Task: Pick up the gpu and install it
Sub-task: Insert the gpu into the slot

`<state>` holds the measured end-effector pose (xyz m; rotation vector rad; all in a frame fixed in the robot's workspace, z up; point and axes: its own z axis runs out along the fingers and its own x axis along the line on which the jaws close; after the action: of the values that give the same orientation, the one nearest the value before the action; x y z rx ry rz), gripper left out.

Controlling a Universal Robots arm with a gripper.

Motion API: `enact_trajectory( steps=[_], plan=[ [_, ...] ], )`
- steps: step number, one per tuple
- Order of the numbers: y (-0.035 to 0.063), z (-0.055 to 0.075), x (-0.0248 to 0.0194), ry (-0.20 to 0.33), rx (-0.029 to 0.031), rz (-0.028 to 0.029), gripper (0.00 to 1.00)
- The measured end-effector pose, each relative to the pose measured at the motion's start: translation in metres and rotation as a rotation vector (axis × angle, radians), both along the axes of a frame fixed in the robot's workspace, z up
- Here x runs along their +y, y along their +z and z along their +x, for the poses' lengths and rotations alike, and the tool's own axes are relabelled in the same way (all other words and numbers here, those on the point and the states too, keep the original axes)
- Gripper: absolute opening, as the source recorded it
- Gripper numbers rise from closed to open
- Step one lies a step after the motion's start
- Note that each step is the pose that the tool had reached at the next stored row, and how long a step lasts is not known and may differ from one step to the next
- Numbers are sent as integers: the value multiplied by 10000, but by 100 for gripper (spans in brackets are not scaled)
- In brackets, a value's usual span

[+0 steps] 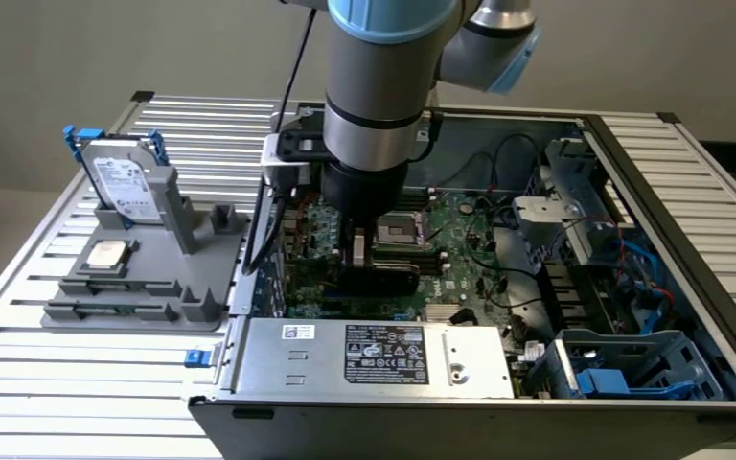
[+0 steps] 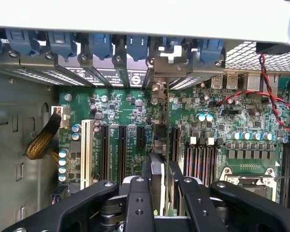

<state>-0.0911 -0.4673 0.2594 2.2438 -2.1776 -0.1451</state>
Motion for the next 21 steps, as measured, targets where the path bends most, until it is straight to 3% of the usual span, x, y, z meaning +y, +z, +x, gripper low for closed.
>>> enact_trajectory(
  steps=[3,8,9,10,11,21],
  plan=[
    [-1,1,0,3,90,-12,26],
    [-3,12,-6,-1,210,-90,26],
    [-1,8,-6,-7,131,-91,26],
    [3,0,-8,-24,-209,-86,26],
    [1,6,-8,-19,-284,-80,26],
    [-1,12,-6,-8,-290,-73,26]
  ],
)
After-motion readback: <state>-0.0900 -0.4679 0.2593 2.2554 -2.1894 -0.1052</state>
